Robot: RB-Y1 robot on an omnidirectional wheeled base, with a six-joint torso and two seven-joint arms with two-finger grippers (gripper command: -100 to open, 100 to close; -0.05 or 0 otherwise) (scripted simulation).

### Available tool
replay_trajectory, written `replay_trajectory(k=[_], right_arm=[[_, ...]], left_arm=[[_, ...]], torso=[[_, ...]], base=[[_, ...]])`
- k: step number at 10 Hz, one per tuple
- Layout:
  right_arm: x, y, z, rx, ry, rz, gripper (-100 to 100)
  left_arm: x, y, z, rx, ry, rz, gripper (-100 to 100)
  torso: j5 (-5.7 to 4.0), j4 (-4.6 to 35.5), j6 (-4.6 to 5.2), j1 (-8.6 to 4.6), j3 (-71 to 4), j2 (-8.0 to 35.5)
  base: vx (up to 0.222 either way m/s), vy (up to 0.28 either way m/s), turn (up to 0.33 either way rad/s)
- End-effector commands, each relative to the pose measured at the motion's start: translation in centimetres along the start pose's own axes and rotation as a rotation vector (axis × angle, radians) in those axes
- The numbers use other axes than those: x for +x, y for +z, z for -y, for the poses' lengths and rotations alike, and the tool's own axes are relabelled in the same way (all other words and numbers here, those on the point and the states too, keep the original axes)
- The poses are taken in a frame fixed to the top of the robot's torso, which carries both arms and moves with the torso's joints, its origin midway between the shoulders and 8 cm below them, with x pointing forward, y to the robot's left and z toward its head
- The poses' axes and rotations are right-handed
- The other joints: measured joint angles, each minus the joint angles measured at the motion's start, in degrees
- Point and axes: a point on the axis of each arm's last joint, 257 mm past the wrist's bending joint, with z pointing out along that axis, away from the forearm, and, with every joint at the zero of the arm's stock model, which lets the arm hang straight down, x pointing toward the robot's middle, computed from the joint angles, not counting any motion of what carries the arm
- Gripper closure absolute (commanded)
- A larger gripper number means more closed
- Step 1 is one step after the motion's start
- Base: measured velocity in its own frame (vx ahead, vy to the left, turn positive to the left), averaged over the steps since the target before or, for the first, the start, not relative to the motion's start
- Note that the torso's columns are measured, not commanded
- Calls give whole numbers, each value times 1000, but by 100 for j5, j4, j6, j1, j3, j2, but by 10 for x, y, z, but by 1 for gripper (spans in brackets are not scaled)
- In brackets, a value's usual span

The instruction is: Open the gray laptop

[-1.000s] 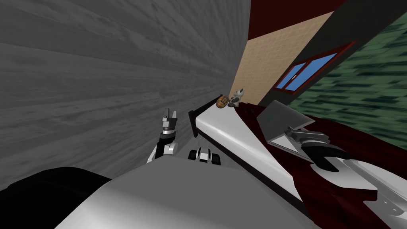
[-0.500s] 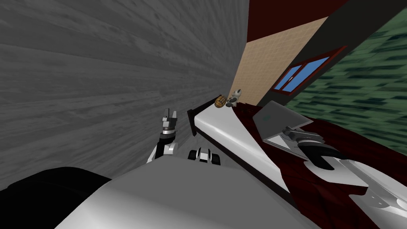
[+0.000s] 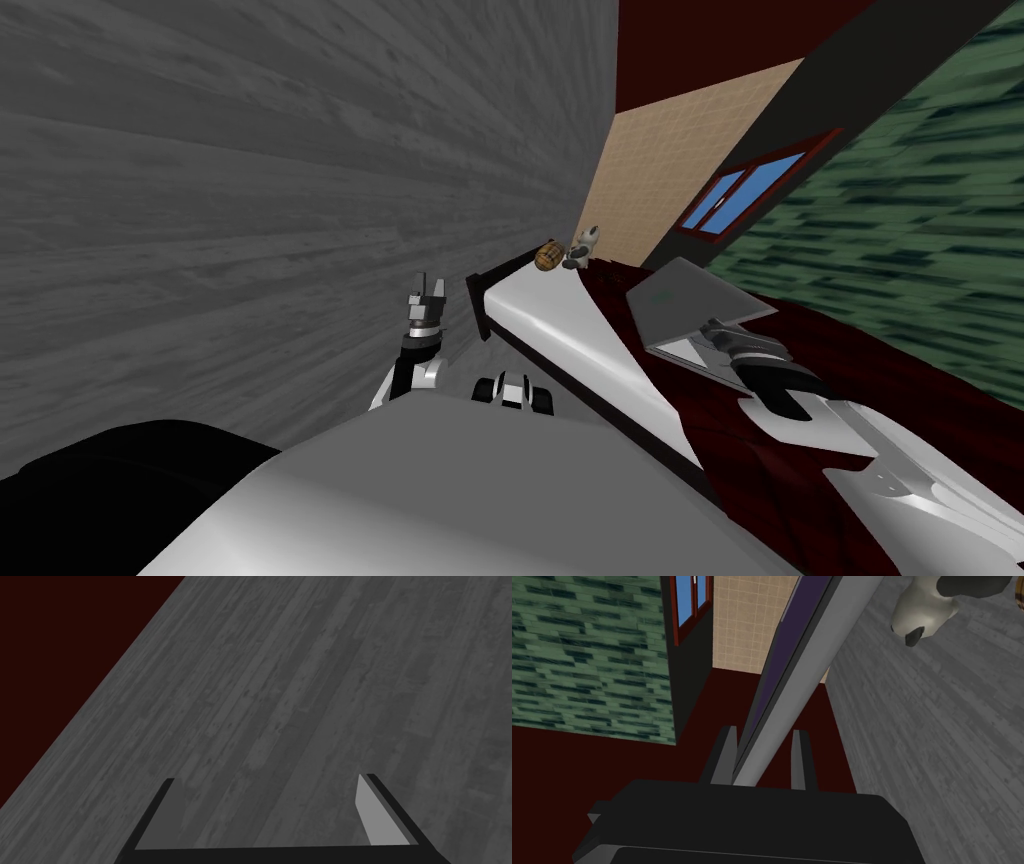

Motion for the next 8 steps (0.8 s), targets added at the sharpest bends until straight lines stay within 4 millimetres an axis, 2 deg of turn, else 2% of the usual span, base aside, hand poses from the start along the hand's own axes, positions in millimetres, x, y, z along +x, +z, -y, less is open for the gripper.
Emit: replay_trajectory(k=[1, 2, 3, 5, 7, 8], right_arm=[[28, -1, -6, 1, 109, -26, 100], [8, 2, -5, -2, 80, 2, 100], [26, 0, -14, -12, 165, -1, 100], [27, 0, -14, -11, 168, -2, 100], [48, -3, -25, -19, 249, -11, 100], [48, -3, -25, -19, 250, -11, 100]], left_arm=[[0, 0, 0, 0, 0, 0, 0], [0, 0, 0, 0, 0, 0, 0], [0, 0, 0, 0, 0, 0, 0], [0, 0, 0, 0, 0, 0, 0], [0, 0, 0, 0, 0, 0, 0], [0, 0, 0, 0, 0, 0, 0]], torso=[[-2, -1, -8, -10, -4, -5], [-11, -7, -6, -9, -4, -7], [17, 3, -13, 17, -12, -14], [15, 3, -20, 23, -6, -6], [14, -2, -25, 35, -8, -11], [3, -6, -28, 25, -7, -10]], base=[[-50, -93, 3], [-26, -36, -2], [-9, -72, -69], [-8, -69, -31], [-8, -57, -41], [-8, -50, -32]])
